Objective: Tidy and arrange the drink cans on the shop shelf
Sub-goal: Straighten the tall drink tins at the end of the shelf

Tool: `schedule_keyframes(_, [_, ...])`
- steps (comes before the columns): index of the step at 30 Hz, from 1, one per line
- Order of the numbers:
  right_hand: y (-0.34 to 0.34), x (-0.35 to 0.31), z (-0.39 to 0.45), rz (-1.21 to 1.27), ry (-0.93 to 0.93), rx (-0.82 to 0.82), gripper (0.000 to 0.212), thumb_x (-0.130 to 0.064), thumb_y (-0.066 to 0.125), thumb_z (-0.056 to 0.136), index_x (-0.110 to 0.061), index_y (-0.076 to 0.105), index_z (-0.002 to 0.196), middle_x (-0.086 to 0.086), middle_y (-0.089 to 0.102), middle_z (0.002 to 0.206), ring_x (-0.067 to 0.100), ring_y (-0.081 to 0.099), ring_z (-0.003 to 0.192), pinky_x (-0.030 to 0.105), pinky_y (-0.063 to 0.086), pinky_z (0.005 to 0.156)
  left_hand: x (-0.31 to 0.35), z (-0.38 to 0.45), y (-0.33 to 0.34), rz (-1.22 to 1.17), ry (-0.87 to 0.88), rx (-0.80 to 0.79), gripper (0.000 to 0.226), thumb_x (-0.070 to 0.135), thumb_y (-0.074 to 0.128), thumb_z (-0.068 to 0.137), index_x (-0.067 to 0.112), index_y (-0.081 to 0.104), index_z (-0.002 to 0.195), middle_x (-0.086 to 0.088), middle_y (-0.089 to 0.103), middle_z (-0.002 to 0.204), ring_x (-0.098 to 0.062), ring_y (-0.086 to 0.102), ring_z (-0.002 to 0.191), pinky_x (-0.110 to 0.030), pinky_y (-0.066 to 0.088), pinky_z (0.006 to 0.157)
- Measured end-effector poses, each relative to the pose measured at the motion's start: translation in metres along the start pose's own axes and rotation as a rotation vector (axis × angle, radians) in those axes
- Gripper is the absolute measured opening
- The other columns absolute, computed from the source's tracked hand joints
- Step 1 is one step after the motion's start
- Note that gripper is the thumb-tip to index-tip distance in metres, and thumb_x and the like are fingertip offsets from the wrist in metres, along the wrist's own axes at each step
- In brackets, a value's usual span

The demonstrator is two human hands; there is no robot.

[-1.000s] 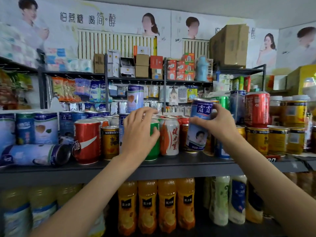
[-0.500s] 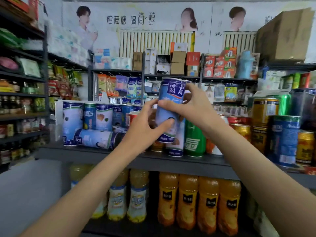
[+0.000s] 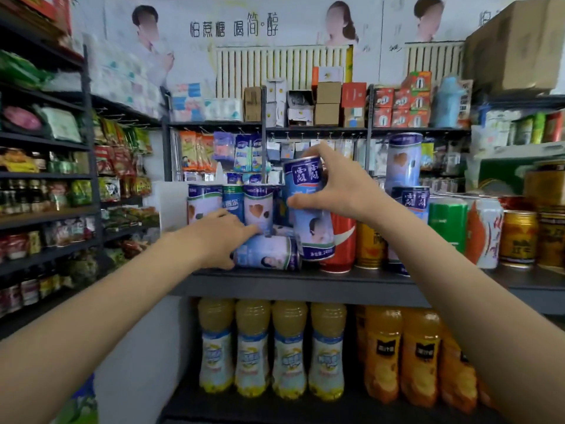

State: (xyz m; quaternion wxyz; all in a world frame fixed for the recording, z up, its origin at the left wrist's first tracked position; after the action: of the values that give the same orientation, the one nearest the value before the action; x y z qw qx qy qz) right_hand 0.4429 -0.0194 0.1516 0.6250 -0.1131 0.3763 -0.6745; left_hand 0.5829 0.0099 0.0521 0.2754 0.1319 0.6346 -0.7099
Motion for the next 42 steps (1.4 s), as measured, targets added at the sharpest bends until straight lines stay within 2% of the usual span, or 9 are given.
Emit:
schedule_keyframes(6, [-0.001, 0.015, -0.001, 0.009, 0.117, -0.002, 0.068, -0.035, 0.081, 0.067, -0.02, 0.043, 0.122, -0.004, 0.062, 0.096, 0.012, 0.059, 0.082, 0.024, 0.048, 0.072, 0.001, 0.0, -0.017, 0.181, 0.077, 0.041, 0.073, 0.038, 0.06, 0.084, 0.025, 0.018, 0.143, 0.0, 0.039, 0.141, -0.02, 0.031, 0.133, -0.04, -0.003, 0.115])
schedule_keyframes(13, [-0.003, 0.021, 0.002, 0.083, 0.189, 0.027, 0.072, -0.036, 0.082, 0.062, -0.023, 0.042, 0.12, 0.002, 0.065, 0.098, 0.021, 0.063, 0.09, 0.042, 0.052, 0.084, 0.003, -0.011, -0.093, 0.409, 0.169, 0.402, 0.058, 0.01, 0.051, 0.089, 0.035, 0.032, 0.139, 0.001, 0.043, 0.134, -0.018, 0.035, 0.129, -0.046, -0.007, 0.114])
schedule_keyframes(21, [0.042, -0.001, 0.011, -0.017, 0.127, 0.002, 0.075, -0.038, 0.079, 0.068, -0.014, 0.035, 0.124, -0.001, 0.057, 0.096, 0.014, 0.054, 0.081, 0.024, 0.041, 0.064, -0.007, -0.007, -0.071, 0.551, 0.235, 0.298, 0.058, 0.006, 0.048, 0.089, 0.037, 0.035, 0.137, 0.002, 0.037, 0.141, -0.018, 0.023, 0.137, -0.05, -0.012, 0.111])
schedule_keyframes(24, [0.06, 0.006, 0.012, -0.028, 0.14, 0.015, 0.074, -0.039, 0.078, 0.07, -0.011, 0.035, 0.123, 0.003, 0.06, 0.103, 0.019, 0.058, 0.092, 0.029, 0.046, 0.075, -0.012, -0.012, -0.066, 0.513, 0.251, 0.331, 0.06, 0.001, 0.049, 0.087, 0.034, 0.04, 0.136, -0.002, 0.04, 0.14, -0.023, 0.023, 0.138, -0.052, -0.008, 0.113])
schedule_keyframes(27, [0.069, 0.011, 0.011, -0.018, 0.151, 0.052, 0.071, -0.039, 0.077, 0.071, -0.01, 0.036, 0.122, 0.004, 0.061, 0.107, 0.02, 0.059, 0.095, 0.032, 0.049, 0.079, -0.008, -0.025, -0.075, 0.519, 0.336, 0.614, 0.056, -0.009, 0.072, 0.061, 0.023, 0.067, 0.107, -0.012, 0.062, 0.115, -0.034, 0.052, 0.118, -0.061, 0.02, 0.107])
schedule_keyframes(31, [0.072, 0.01, 0.012, -0.047, 0.138, 0.102, 0.067, -0.038, 0.075, 0.073, -0.008, 0.037, 0.12, 0.0, 0.058, 0.093, 0.015, 0.054, 0.082, 0.012, 0.037, 0.053, -0.026, -0.029, -0.078, 0.29, 0.23, 0.752, 0.067, -0.018, 0.071, 0.045, 0.007, 0.065, 0.107, -0.014, 0.066, 0.108, -0.028, 0.064, 0.101, -0.058, 0.036, 0.1])
schedule_keyframes(35, [0.08, 0.007, 0.019, -0.169, 0.113, 0.106, 0.06, -0.038, 0.073, 0.075, -0.008, 0.038, 0.114, 0.011, 0.059, 0.105, 0.028, 0.057, 0.096, 0.03, 0.043, 0.07, -0.041, -0.029, -0.063, 0.045, 0.082, 0.733, 0.073, -0.003, 0.071, 0.061, 0.006, 0.047, 0.129, -0.009, 0.059, 0.123, -0.021, 0.058, 0.113, -0.047, 0.017, 0.112])
schedule_keyframes(38, [0.085, 0.002, 0.017, -0.236, 0.104, 0.081, 0.063, -0.039, 0.071, 0.078, -0.008, 0.037, 0.12, 0.013, 0.048, 0.116, 0.032, 0.049, 0.105, 0.034, 0.041, 0.08, -0.045, -0.036, -0.063, -0.219, -0.023, 0.81, 0.062, 0.012, 0.057, 0.081, 0.008, 0.034, 0.138, -0.008, 0.045, 0.138, -0.02, 0.042, 0.128, -0.036, -0.004, 0.115])
schedule_keyframes(42, [0.051, -0.006, 0.004, -0.327, 0.021, 0.109, 0.069, -0.045, 0.065, 0.08, -0.012, 0.035, 0.134, 0.01, 0.041, 0.126, 0.026, 0.037, 0.118, 0.032, 0.033, 0.099, -0.027, -0.039, -0.076, -0.285, -0.008, 0.889, 0.065, 0.042, 0.028, 0.083, 0.011, 0.033, 0.14, -0.005, 0.039, 0.144, -0.016, 0.032, 0.136, -0.03, -0.012, 0.112])
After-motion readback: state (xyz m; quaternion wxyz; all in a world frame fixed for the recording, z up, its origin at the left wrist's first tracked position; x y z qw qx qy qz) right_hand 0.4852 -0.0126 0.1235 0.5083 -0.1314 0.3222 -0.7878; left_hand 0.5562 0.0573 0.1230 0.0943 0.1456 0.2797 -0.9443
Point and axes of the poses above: each hand's wrist, its own z-axis towards the middle knuckle, its own y-axis out of the palm, x = y × z, the point moved 10 cm from there along z, towards the middle knuckle
